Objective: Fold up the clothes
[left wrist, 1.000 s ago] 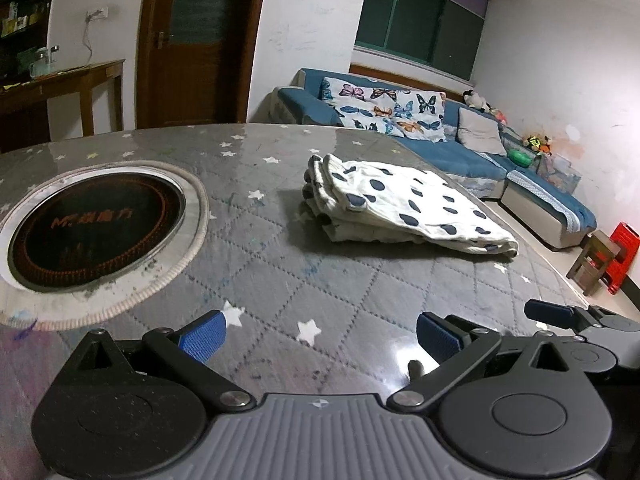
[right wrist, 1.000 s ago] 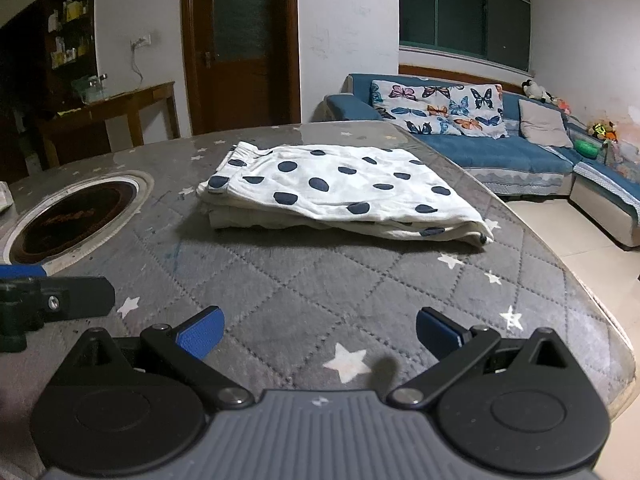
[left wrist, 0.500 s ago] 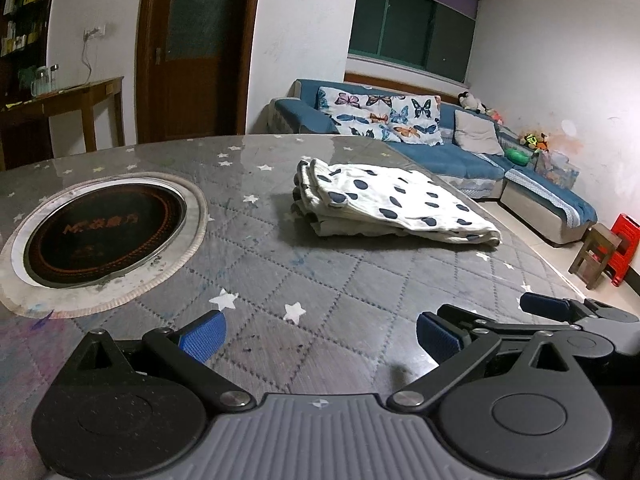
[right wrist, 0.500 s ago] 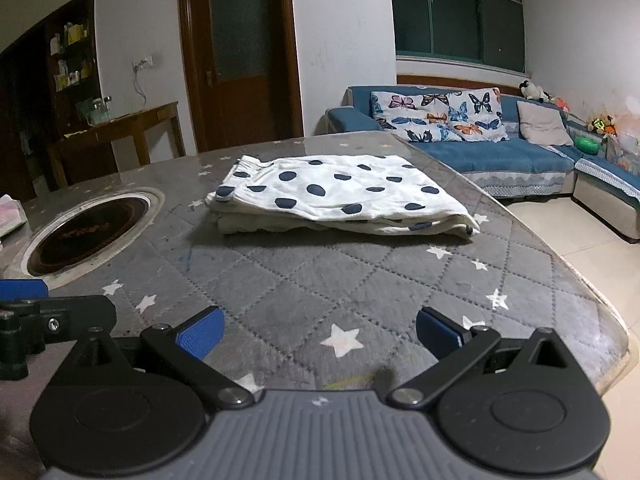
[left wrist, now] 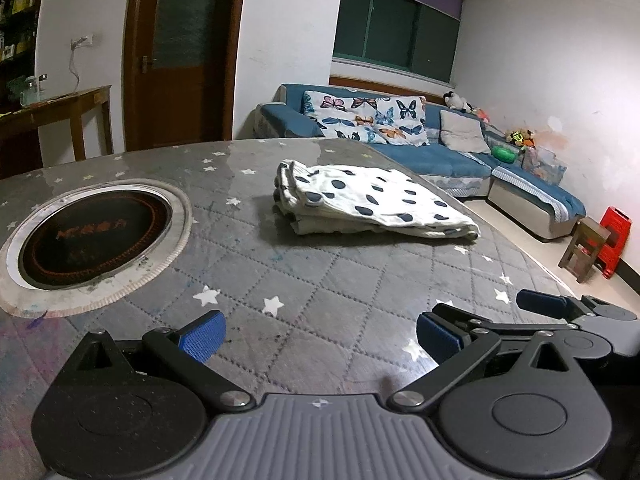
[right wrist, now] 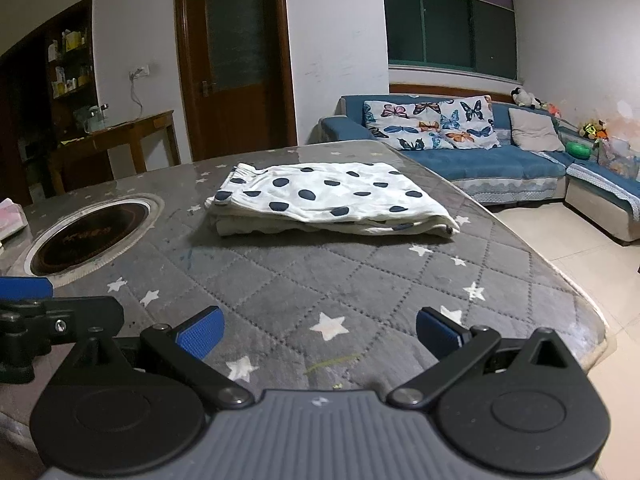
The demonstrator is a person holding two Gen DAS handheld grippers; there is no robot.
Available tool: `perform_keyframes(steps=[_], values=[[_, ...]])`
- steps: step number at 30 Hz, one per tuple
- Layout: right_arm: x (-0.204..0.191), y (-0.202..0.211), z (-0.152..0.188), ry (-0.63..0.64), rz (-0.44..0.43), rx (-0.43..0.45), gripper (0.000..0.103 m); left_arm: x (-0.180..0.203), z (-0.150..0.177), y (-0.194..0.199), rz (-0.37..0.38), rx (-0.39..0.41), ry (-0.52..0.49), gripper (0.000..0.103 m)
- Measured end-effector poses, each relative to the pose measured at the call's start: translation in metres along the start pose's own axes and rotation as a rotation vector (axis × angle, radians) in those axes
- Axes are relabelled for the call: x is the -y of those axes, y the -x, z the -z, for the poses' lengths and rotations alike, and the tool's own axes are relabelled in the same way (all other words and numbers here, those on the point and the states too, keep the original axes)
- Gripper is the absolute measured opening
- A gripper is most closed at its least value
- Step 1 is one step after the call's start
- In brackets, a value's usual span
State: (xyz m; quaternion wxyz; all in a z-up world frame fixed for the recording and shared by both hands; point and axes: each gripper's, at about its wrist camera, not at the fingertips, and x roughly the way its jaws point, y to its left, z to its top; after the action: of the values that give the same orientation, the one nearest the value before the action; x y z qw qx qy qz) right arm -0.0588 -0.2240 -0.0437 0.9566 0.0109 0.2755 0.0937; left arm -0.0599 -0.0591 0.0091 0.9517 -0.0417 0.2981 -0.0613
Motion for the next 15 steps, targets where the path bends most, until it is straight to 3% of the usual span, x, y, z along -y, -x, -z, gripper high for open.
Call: perform_keyframes(steps=[15], values=[[0.014,-0.019,-0.010,-0.016,0.008,-0.025,0.103,0.010,-0.012,-0.023,0.004,-0.039,-0.045,0.103]])
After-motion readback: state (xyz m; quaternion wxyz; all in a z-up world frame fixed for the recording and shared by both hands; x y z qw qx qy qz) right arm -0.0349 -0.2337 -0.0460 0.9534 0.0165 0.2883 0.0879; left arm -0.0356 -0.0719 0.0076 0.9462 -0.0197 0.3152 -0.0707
